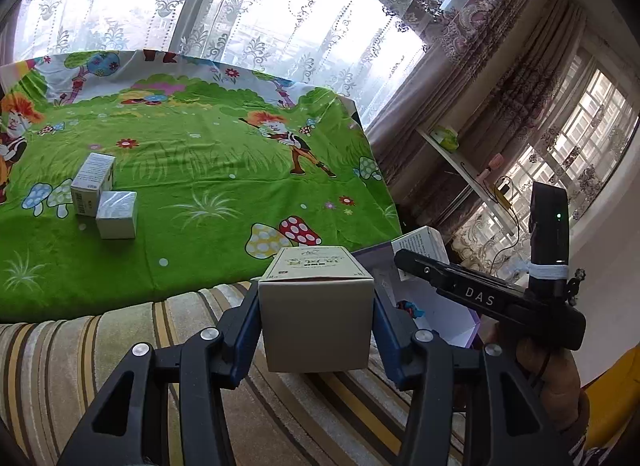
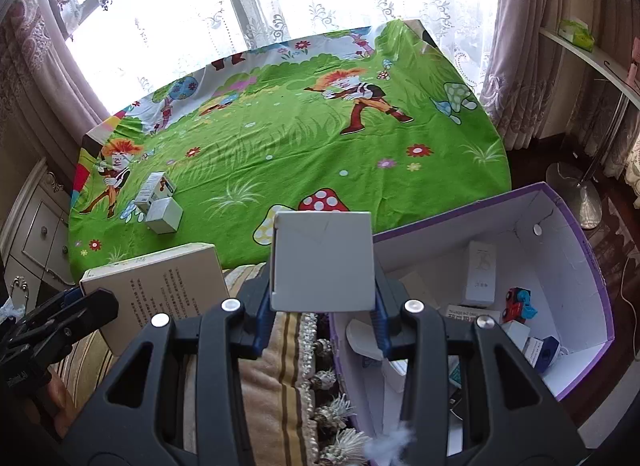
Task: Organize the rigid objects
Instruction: 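Carry the beige box and white cube over the purple box, then open both grippers to drop the two boxes into the purple box, then move both grippers back over the last two boxes on the bed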
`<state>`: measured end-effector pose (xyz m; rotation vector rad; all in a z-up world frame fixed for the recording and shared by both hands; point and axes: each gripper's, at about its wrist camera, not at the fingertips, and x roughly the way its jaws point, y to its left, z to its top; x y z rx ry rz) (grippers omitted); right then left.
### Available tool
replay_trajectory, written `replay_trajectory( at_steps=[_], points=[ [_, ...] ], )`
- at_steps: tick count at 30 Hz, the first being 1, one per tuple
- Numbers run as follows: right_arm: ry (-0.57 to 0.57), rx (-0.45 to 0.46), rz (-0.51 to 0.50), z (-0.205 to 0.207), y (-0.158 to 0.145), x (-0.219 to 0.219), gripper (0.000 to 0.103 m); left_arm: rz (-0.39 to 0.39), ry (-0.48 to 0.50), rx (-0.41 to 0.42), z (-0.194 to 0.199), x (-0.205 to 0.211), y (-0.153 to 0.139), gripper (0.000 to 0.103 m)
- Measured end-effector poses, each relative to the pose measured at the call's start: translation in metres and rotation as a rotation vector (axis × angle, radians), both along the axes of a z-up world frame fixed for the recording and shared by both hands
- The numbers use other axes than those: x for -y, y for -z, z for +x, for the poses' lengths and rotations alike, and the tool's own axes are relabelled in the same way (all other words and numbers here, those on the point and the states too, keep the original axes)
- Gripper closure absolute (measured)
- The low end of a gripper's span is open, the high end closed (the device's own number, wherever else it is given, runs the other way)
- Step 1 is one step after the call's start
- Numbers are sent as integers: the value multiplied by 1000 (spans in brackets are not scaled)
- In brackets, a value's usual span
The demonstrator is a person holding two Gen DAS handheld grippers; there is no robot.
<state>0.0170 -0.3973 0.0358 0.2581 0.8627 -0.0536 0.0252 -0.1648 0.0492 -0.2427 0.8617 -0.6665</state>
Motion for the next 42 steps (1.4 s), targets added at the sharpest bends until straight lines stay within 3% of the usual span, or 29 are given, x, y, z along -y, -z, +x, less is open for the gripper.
replay_trajectory(
  at_steps=[7, 12, 14, 16, 31, 32, 34, 36, 42],
  points=[
    [68, -14, -13, -15, 4, 33, 59, -13, 105, -13, -10, 28, 1, 51],
    [106, -15, -23, -22, 3, 49, 59, 22, 193, -17, -19, 51, 4, 51],
    [120, -15, -27, -24, 2, 53, 58, 58, 228, -35, -20, 60, 10, 41],
    [135, -14, -28, -25, 2, 58, 58, 101, 236, -47, -21, 66, 15, 29],
    [159, -19, -54, -26, 2, 62, 58, 96, 244, -74, -21, 63, 19, 29],
    [171, -20, -55, -27, 2, 64, 57, 96, 244, -75, -21, 63, 19, 29],
    [182, -19, -47, -28, 1, 67, 39, 96, 244, -75, -20, 63, 19, 29],
    [179, -9, -45, -29, -1, 67, 31, 96, 244, -76, -20, 63, 19, 29],
    [163, -21, -51, -26, 2, 61, 29, 95, 239, -81, -20, 63, 20, 29]
  ],
)
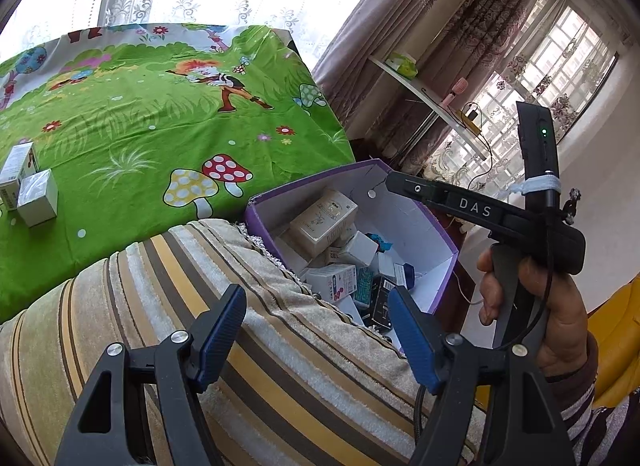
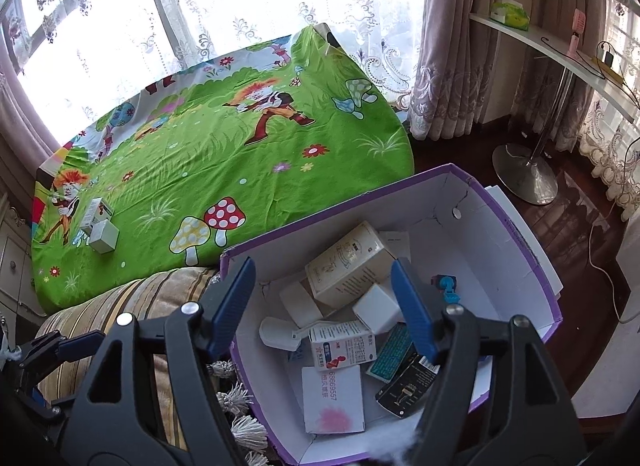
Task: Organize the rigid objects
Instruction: 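Move both grippers back over the last two boxes on the bed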
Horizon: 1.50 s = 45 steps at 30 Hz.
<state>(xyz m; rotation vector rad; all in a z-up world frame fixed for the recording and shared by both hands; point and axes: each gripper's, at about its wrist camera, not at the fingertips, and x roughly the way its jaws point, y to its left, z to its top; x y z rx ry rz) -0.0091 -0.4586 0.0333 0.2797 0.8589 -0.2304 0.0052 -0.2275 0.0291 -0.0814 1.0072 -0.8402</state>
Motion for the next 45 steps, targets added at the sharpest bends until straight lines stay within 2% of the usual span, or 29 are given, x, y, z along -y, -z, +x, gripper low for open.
replay_trajectory(
  at_steps=[8, 16, 27, 35, 45],
  points=[
    [-22, -11, -17, 3, 1, -9, 28, -8, -13, -4, 2, -3, -1, 29],
    [-50, -22, -18, 6, 3, -18, 26, -29, -73, -11, 12, -21, -4, 29],
    [-118, -14, -33, 20, -7, -45, 24, -22, -236, 23, 40, -81, -10, 29],
    [-231, 22, -65, 46, -32, -93, 24, 75, -407, 70, 72, -142, -6, 29],
    [-426, 33, -123, 83, -49, -182, 23, 167, -461, 70, 122, -179, 2, 29]
  ],
)
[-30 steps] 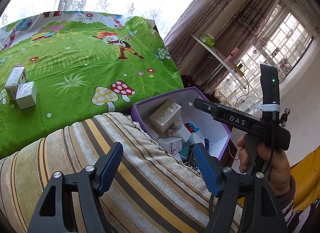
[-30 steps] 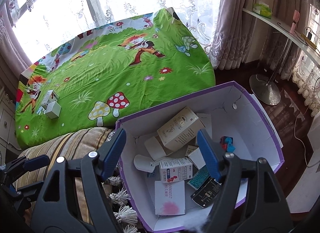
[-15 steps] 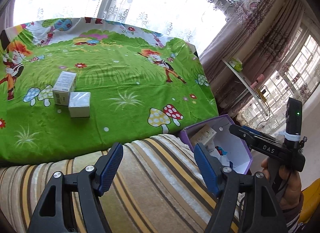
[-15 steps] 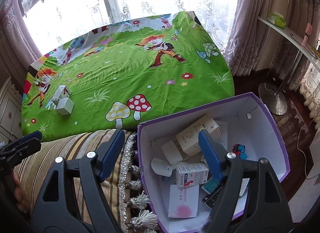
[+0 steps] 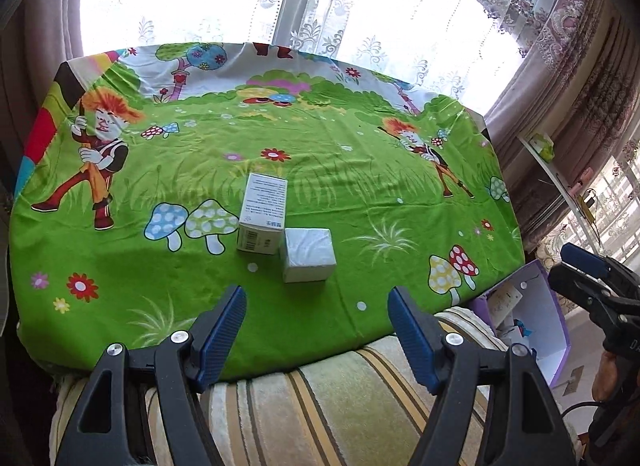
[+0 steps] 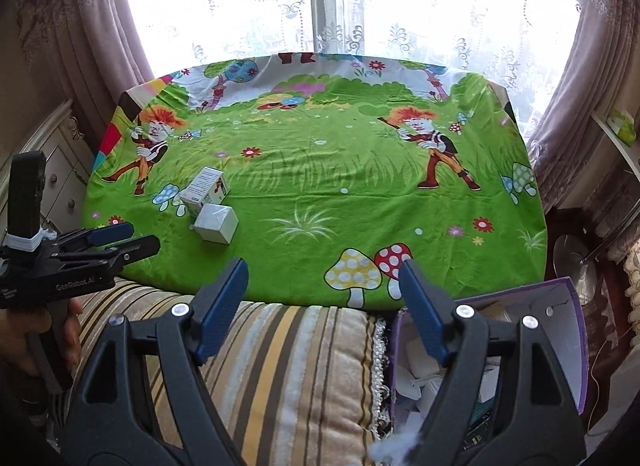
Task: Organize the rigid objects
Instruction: 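Move both grippers back over the last two boxes on the bed, then grasp the white printed box with the left gripper while the right grasps the white cube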
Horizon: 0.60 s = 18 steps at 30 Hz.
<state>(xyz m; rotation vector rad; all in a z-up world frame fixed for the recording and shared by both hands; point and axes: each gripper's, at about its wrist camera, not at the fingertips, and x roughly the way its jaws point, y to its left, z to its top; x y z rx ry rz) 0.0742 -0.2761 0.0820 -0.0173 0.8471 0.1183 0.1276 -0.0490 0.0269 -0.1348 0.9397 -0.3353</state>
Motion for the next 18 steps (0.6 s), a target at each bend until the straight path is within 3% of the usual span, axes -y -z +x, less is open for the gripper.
replay_trajectory(
  at_steps=[13, 18],
  points=[
    [-96, -102, -8, 59, 29, -65, 23, 39, -45, -117, 98, -3, 36, 29],
    [-116, -141, -21, 74, 47, -79, 23, 96, -47, -158, 119, 0, 55, 29]
  ],
)
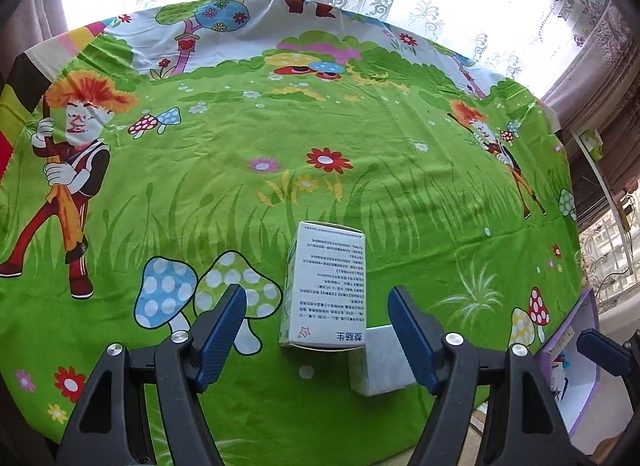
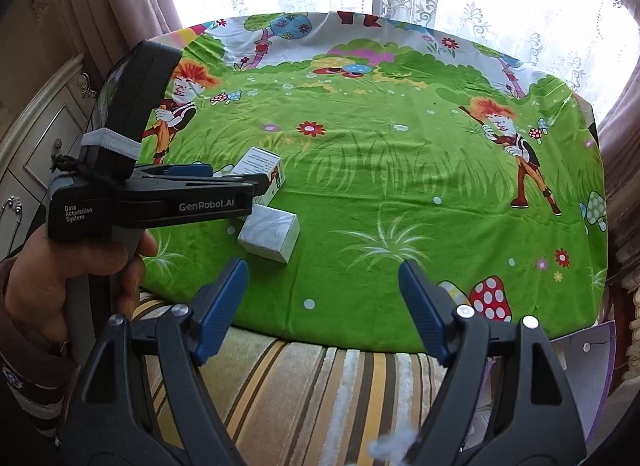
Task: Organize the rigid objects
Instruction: 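Grasp the white printed box with the left gripper while the right grasps the white cube, then carry the printed box and white cube over the purple box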
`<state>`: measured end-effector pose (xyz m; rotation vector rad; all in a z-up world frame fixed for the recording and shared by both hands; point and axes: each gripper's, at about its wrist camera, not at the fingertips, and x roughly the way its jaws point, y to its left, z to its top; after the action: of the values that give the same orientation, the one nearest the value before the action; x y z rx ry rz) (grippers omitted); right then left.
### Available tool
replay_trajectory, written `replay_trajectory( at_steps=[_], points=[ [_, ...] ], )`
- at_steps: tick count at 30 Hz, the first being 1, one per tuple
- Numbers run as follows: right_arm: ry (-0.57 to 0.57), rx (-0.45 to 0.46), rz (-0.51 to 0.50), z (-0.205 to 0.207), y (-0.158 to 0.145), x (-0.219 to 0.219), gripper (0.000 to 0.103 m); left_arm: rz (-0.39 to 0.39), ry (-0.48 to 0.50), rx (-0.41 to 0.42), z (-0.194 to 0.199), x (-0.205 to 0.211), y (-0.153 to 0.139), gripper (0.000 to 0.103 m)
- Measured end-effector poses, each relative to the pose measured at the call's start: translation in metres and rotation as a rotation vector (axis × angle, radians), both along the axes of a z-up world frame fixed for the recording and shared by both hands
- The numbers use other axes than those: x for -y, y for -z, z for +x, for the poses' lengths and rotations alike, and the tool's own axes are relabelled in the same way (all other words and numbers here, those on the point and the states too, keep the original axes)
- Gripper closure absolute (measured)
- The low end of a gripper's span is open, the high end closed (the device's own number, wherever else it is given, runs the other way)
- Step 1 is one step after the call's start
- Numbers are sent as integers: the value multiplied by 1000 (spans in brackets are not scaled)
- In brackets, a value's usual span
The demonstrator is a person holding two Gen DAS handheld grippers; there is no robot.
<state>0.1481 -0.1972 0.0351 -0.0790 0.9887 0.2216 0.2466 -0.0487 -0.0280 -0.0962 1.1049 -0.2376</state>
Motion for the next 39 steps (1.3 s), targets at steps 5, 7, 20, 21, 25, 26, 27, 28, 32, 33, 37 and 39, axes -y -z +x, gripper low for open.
replay_trajectory(
  at_steps=[5, 7, 20, 21, 25, 26, 27, 28, 32, 33, 37, 39],
  points=[
    [-30, -34, -3, 7, 17, -16, 23, 19, 9, -10, 7, -3, 14, 43],
    [-41, -49, -3, 11, 24, -24, 23, 18, 15, -19, 8, -4, 20, 56],
    [-12, -101, 25, 48, 56, -56, 23, 12, -133, 27, -23, -60, 14, 61],
    [-8, -103, 24, 51, 59, -58, 23, 16, -142, 28, -26, -63, 14, 61],
    [12, -119, 19, 60, 70, -60, 23, 29, -156, 39, -36, -65, 13, 61],
    [13, -126, 12, 61, 73, -61, 23, 28, -161, 40, -38, -66, 13, 61],
    [15, -132, 8, 62, 75, -60, 23, 23, -164, 39, -40, -66, 14, 61],
    [17, -138, 9, 64, 78, -60, 28, 21, -167, 39, -42, -66, 14, 61],
    [28, -160, 31, 68, 86, -54, 47, 33, -161, 49, -44, -63, 13, 61],
    [29, -160, 33, 68, 86, -54, 48, 37, -159, 53, -45, -62, 13, 61],
    [35, -143, 35, 63, 83, -49, 49, 52, -159, 68, -54, -58, 7, 61],
    [46, -126, 35, 60, 78, -44, 49, 53, -153, 75, -59, -55, 5, 61]
  ],
)
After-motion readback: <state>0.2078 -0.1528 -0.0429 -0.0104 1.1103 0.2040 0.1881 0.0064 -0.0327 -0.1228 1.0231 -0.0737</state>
